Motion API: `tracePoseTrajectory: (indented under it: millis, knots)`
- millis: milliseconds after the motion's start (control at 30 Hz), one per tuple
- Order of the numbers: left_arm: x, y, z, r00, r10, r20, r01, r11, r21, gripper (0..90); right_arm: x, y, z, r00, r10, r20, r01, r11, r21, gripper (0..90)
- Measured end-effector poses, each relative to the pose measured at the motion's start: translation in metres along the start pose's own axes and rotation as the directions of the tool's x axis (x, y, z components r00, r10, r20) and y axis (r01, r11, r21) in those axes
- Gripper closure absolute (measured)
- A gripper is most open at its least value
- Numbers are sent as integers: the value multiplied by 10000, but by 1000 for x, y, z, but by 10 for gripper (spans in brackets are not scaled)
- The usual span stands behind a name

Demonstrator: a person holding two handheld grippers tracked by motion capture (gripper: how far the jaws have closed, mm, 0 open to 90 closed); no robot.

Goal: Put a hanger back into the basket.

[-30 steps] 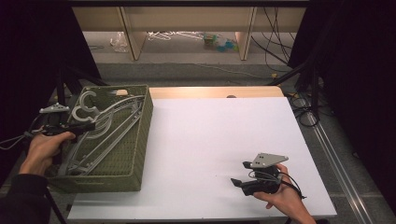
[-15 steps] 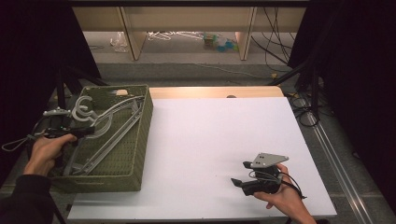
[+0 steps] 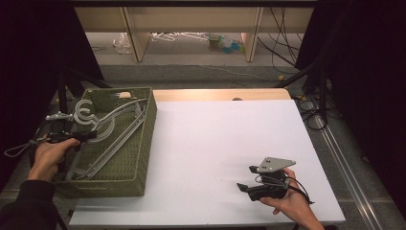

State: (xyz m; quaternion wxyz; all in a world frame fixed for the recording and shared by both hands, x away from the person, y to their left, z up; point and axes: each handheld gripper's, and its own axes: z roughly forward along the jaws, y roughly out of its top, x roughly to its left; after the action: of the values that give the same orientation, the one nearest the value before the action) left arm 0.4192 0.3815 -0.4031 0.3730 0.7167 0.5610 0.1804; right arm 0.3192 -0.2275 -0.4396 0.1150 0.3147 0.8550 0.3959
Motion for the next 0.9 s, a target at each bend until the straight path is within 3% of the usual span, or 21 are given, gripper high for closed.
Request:
tracePoseTrajectory:
  millis: [100,133,167,233,267,333,367,467,533,700,733,900]
  knots:
    - [1,0,1,9984,408,-382,-393,9984,396,722,-1,0,0,9999,-92,42,92,9999,-66,262]
    - [-1,-1,4,9987,159,-476,-151,9997,176,715,-1,0,0,9999,-107,70,107,9999,-103,262]
    - [-1,-1,4,9984,175,-538,-164,9996,212,710,0,0,0,10000,-52,35,52,10000,-21,262]
    - [0,0,2,9957,598,-710,-556,9966,600,701,-2,0,1,9999,-159,54,160,9998,-90,262]
    - [-2,-1,5,9964,366,-759,-336,9986,405,694,-1,0,1,9999,-105,30,105,9999,-75,262]
    - [-2,-1,7,9953,346,-906,-308,9986,431,679,-1,0,1,9999,-109,61,109,9999,-40,262]
    - [-1,-1,5,9935,541,-1005,-475,9966,676,673,-1,0,1,10000,-69,55,69,10000,-9,262]
    - [-1,-1,4,9832,584,-1727,-524,9979,392,636,-1,0,1,9999,-88,90,89,9999,-75,262]
    - [1,-1,0,9859,290,-1649,-279,9996,87,602,-1,-1,1,9999,-112,116,113,9999,-90,262]
    - [-2,0,-7,9896,18,-1438,-79,9991,-424,559,-2,-1,1,9999,-104,91,105,9999,-86,262]
    - [-4,0,-7,9903,-218,-1371,117,9972,-740,550,-2,0,1,9999,-96,100,97,9999,-84,260]
    - [-12,2,-13,9949,-306,-959,186,9922,-1233,473,-1,0,1,9998,-99,153,101,9999,-108,259]
